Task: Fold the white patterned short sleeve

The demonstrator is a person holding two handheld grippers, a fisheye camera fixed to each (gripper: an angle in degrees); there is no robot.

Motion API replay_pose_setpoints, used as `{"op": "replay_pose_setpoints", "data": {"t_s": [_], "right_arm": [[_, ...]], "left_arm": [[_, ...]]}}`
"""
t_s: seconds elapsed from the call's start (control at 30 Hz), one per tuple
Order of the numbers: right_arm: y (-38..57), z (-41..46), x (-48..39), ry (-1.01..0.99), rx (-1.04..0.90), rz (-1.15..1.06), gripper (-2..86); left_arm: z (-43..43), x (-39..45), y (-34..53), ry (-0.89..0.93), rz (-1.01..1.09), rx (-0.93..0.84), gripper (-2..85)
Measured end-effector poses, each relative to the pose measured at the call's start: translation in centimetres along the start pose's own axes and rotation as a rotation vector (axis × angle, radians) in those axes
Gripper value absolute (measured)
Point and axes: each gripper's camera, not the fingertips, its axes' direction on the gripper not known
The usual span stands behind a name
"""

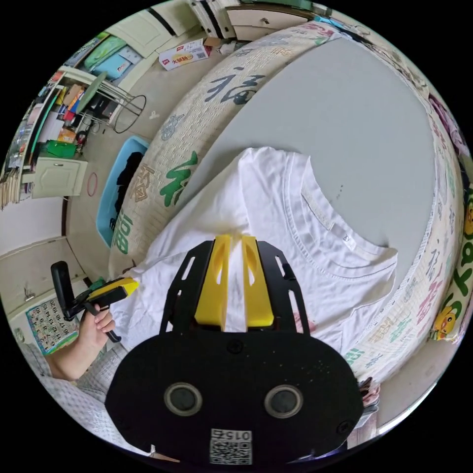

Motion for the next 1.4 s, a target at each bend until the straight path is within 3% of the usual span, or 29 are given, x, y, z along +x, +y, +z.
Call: {"op": "replay_pose_setpoints", "data": {"t_s": [0.17, 0.3, 0.5, 0.63, 0.87, 1.1, 1.23, 1.4], "right_arm": [[-2.7, 0.2, -2.0, 0.002, 0.026, -0.02, 0.5], [-4.1, 2.5, -2.7, 0.063, -0.062, -0.001, 2.5], [0.6, 2.5, -0.7, 0.07, -0.012, -0.009, 6.8], [5.4, 6.1, 1.9, 0.044, -0.117, -0.005, 7.9], [8.5, 9.3, 3.1, 0.015, -0.117, 0.003, 0.3], [10.0, 9.7, 5.8, 0.012, -0.059, 0.054, 0.0], [10.3, 8.6, 6.3, -0.169, 0.015, 0.019, 5.0], [9.7, 10.1, 5.2, -0.035, -0.011, -0.03, 3.4]], "left_arm": [[-0.5, -0.1, -0.4, -0.046, -0.01, 0.078, 1.4], [0.5, -0.2, -0.9, -0.034, -0.013, 0.021, 4.1], [2.3, 3.0, -0.3, -0.044, 0.14, -0.069, 7.6], [4.7, 4.4, 0.4, -0.081, 0.186, -0.108, 7.4], [8.6, 5.6, 0.7, -0.142, 0.217, -0.16, 5.9], [10.3, 7.1, 0.9, -0.226, 0.242, -0.175, 3.6], [9.2, 8.7, 1.7, -0.253, 0.249, -0.056, 2.5], [11.8, 10.5, 1.8, -0.268, 0.285, -0.043, 0.7]]}}
